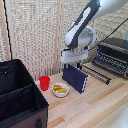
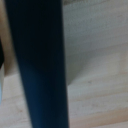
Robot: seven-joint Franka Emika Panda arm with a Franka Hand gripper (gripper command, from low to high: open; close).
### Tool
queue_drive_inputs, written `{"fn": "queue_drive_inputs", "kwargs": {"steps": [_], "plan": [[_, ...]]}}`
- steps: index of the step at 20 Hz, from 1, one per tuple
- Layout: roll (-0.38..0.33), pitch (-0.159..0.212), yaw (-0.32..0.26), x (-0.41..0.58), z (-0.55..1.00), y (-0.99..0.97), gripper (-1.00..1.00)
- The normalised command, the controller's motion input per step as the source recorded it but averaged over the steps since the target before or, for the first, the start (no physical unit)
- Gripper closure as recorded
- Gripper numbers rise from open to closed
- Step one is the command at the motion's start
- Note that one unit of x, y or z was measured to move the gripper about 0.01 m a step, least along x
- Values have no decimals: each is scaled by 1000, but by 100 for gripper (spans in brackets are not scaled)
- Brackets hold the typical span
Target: Please shift your gripper toward the book. Carefully hold the book with your gripper. Gently transport the book using your gripper to the caddy's front section. Safely let the book go into the caddy's front area.
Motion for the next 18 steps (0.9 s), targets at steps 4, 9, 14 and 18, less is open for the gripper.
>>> {"fn": "queue_drive_inputs", "kwargs": {"steps": [4, 9, 14, 18], "plan": [[-2, 25, 31, 139, -177, -97, 100], [0, 2, -8, 3, -33, 0, 100], [-9, -5, -32, -1, 1, 29, 100], [-25, -39, -248, -48, 345, 255, 100]]}}
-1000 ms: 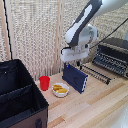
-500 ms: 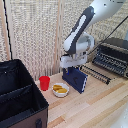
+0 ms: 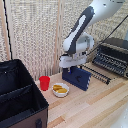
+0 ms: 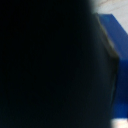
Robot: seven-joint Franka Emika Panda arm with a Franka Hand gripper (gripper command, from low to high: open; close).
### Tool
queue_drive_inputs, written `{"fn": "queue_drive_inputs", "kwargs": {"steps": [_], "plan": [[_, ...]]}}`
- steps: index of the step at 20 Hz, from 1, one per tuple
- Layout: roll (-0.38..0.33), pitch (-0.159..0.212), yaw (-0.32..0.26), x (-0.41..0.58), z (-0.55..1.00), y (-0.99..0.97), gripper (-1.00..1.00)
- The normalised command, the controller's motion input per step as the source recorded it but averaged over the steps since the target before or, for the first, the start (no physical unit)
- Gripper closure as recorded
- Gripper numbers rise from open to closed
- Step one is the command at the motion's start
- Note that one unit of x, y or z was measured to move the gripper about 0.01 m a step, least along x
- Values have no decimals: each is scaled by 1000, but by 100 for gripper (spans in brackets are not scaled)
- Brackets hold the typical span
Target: Please shift your gripper toward the book. Carefully hold the book with your gripper. Gently transport the book using your gripper to the caddy's front section. Safely let the book go into the caddy's front area.
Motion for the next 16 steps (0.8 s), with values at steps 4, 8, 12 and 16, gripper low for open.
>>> {"fn": "queue_drive_inputs", "kwargs": {"steps": [4, 8, 12, 16], "plan": [[-8, -5, -361, 0, 533, 23, 100], [0, 70, -363, 29, 584, -111, 100], [0, 41, -295, 4, 879, -44, 100], [0, 44, -261, 0, 858, 0, 100]]}}
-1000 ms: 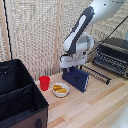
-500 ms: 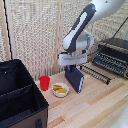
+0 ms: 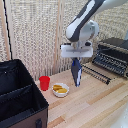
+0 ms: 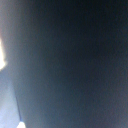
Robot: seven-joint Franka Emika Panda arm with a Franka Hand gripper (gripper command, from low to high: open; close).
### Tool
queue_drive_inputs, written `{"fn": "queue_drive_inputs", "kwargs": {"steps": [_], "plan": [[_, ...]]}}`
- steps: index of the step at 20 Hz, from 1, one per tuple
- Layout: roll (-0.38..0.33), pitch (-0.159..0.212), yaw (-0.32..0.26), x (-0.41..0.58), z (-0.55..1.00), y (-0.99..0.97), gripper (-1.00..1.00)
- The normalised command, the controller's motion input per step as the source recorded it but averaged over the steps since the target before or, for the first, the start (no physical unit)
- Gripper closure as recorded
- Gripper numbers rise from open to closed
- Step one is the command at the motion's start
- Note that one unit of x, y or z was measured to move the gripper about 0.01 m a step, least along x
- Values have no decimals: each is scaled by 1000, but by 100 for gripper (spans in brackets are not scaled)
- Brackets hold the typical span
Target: Please shift your gripper toward the book. Carefully hold the book with your gripper. Gently transport the book using your gripper to the caddy's front section. Safely let the book go into the caddy's front area.
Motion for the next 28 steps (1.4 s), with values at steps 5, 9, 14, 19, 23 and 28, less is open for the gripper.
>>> {"fn": "queue_drive_inputs", "kwargs": {"steps": [5, 9, 14, 19, 23, 28], "plan": [[0, 30, -241, 0, 904, 19, 100], [1, -19, -205, -104, 862, 202, 100], [0, -61, -189, -126, 898, 337, 100], [0, -81, -179, -59, 931, 429, 100], [8, -11, -156, -8, 528, 565, 100], [0, 1, -122, 41, 246, 754, 100]]}}
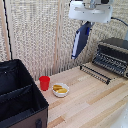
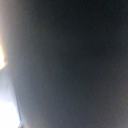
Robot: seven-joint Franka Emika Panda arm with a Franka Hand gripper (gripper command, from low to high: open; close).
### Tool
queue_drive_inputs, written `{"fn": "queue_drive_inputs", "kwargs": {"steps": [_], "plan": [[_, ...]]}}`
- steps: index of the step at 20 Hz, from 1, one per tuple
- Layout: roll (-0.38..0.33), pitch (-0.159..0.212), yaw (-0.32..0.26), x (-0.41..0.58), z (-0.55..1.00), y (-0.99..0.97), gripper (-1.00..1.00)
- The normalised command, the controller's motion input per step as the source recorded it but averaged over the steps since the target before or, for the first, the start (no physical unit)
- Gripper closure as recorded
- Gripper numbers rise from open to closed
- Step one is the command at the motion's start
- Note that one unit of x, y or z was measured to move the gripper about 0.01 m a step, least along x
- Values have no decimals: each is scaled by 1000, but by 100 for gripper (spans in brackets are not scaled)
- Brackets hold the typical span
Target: Please shift your gripper toward the book. Carefully hold the book with your gripper. Gently transport the book using your gripper to the caddy's front section. Safely let the book go into the caddy's front area.
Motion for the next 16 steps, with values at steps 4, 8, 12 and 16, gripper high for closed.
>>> {"fn": "queue_drive_inputs", "kwargs": {"steps": [4, 8, 12, 16], "plan": [[0, 2, -110, 59, 211, 795, 100], [0, 0, -116, 29, 223, 798, 100], [-1, 0, -115, 19, 205, 808, 100], [-15, 2, -106, 1, 146, 820, 100]]}}
